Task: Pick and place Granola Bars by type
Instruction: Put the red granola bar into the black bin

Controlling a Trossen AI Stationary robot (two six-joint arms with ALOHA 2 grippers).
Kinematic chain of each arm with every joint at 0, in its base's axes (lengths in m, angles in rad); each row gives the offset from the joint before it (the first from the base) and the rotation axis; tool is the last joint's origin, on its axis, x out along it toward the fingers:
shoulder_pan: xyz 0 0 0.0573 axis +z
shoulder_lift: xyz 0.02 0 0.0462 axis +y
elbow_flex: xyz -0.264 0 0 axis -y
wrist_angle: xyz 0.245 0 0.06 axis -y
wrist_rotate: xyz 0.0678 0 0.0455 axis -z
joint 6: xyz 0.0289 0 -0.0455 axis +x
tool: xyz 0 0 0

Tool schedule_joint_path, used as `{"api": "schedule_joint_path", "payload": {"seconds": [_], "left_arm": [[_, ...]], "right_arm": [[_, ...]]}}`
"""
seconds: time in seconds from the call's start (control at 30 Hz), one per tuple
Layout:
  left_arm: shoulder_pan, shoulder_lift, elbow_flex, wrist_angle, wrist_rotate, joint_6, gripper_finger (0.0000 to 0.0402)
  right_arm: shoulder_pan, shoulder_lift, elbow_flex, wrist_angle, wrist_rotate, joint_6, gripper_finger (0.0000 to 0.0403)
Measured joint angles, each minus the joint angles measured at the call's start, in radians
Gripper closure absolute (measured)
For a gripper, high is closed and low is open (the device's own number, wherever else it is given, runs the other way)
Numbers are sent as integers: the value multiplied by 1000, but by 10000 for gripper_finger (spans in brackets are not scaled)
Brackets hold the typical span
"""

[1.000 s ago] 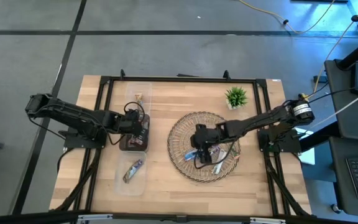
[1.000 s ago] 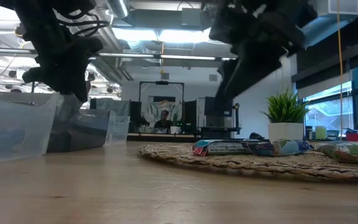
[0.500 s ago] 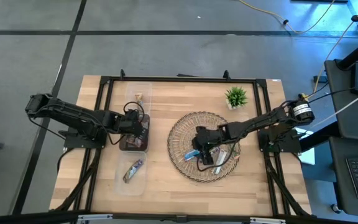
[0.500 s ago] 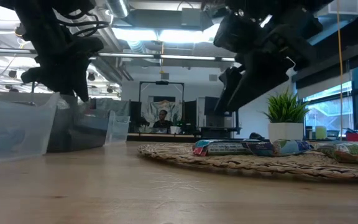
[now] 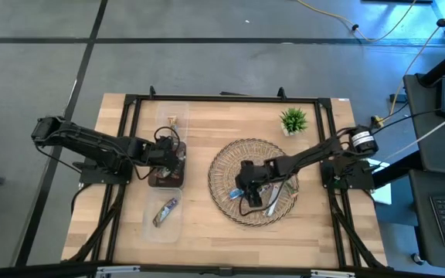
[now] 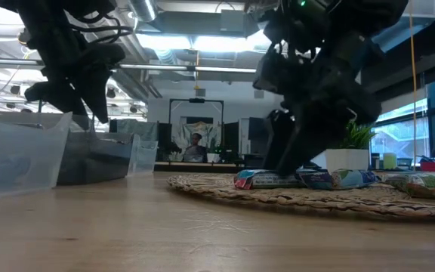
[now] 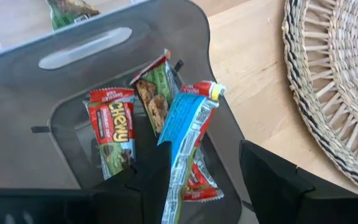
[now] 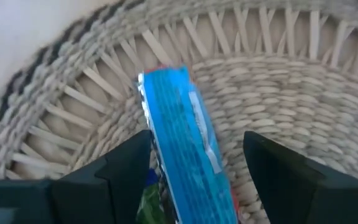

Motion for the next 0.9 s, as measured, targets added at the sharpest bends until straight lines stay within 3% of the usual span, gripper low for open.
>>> {"api": "schedule_joint_path", "payload": {"seconds": [0.3,0.63,0.9], "left_arm": [[0,0,0,0,14,0,220],[0,-4,0,0,-3,17,227],[0,-72,0,99,-16,124,233]], "right_arm": [[0,34,2,6,1,-5,153],[0,35,2,4,2,5,261],[0,32,2,3,2,9,298]]}}
